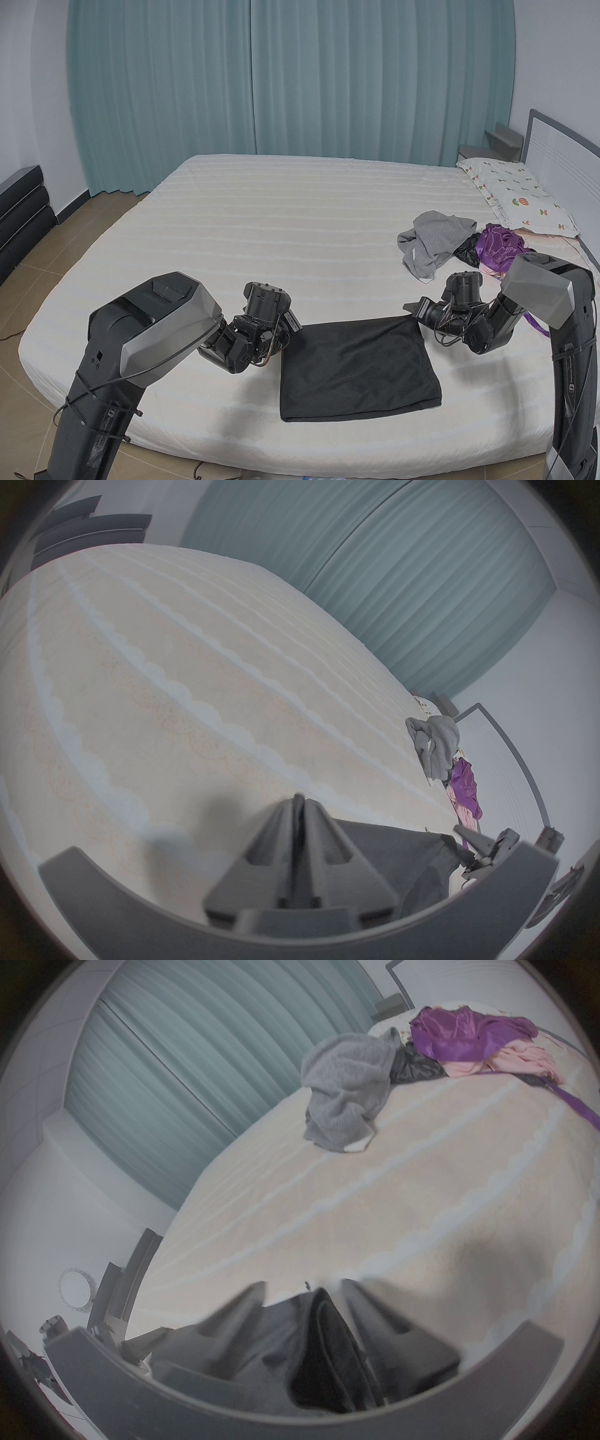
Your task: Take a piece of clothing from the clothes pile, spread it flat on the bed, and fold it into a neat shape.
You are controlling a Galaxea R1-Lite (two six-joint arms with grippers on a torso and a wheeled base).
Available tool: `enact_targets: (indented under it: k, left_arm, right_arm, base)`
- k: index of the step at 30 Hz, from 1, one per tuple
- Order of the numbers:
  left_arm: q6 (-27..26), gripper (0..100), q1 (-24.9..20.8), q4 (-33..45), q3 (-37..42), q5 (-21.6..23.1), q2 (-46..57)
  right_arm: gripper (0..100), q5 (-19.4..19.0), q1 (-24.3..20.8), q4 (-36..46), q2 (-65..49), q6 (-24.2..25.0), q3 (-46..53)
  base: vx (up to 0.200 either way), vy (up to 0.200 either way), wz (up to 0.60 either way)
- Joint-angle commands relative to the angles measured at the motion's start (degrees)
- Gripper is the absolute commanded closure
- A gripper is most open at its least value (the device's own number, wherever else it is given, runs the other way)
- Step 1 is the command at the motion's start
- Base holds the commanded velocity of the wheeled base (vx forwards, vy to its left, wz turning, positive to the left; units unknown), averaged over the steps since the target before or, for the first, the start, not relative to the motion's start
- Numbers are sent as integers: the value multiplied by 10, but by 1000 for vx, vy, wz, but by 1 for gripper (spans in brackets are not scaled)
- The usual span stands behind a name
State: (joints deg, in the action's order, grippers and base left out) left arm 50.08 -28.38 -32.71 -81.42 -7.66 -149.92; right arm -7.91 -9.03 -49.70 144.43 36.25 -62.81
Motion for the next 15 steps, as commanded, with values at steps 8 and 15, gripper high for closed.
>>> enact_targets:
  k: [8, 15]
  left_arm:
    - [3, 0, 1, -2, 3, 0, 5]
    - [38, 0, 3, -2, 5, 1, 15]
  right_arm:
    - [0, -60, 3, -53, -114, -25, 209]
    - [0, -81, 0, -127, -159, -64, 383]
  base:
    - [0, 0, 0]
    - [0, 0, 0]
